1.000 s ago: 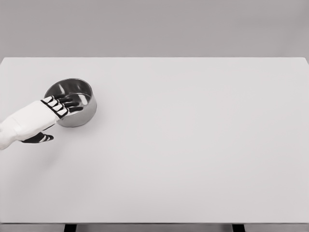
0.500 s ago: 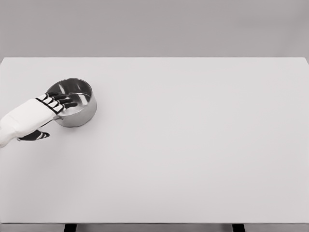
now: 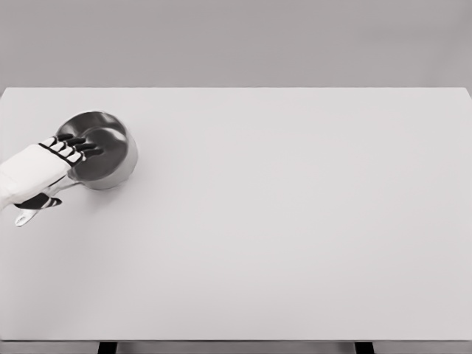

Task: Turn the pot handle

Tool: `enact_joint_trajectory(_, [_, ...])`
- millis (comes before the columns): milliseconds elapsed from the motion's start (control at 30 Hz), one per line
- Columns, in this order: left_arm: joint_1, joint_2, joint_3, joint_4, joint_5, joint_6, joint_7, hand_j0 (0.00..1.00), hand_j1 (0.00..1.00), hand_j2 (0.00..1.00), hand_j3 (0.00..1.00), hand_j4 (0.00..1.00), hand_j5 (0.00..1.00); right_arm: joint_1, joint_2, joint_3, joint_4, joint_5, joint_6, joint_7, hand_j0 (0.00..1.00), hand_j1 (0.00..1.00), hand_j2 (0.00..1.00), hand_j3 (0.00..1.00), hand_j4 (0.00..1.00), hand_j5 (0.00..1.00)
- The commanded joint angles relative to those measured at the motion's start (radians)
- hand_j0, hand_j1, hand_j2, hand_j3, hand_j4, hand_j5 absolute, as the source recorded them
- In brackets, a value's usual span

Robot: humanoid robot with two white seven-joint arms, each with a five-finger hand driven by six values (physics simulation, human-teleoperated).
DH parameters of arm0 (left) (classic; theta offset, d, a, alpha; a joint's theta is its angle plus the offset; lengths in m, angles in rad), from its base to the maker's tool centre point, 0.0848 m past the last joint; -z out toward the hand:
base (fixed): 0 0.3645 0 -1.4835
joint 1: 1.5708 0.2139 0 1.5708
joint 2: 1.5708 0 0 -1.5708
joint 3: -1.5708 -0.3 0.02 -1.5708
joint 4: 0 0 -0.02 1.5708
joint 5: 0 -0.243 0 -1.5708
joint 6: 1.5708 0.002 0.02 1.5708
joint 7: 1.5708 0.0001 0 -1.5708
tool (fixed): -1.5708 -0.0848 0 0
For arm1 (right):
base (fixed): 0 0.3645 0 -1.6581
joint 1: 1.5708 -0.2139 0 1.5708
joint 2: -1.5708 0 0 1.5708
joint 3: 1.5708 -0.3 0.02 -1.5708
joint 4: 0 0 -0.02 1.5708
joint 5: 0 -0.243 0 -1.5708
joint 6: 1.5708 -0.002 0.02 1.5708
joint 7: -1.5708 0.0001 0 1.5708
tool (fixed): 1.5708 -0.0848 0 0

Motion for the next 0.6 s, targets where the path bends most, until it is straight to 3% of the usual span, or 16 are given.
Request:
enact_joint_trajectory(0, [0.000, 0.002, 0.009, 0.002, 0.001, 0.001, 0.001, 1.00, 1.00, 1.00, 1.00, 1.00, 1.00, 0.000, 0.000, 0.000, 0.000, 0.000, -0.001, 0.000, 1.00, 1.00, 1.00, 1.00, 1.00, 1.00])
enact_joint_trajectory(567, [0.009, 0.002, 0.032, -0.007, -0.017, -0.002, 0.001, 1.00, 1.00, 1.00, 1.00, 1.00, 1.00, 0.000, 0.000, 0.000, 0.000, 0.000, 0.000, 0.000, 1.00, 1.00, 1.00, 1.00, 1.00, 1.00])
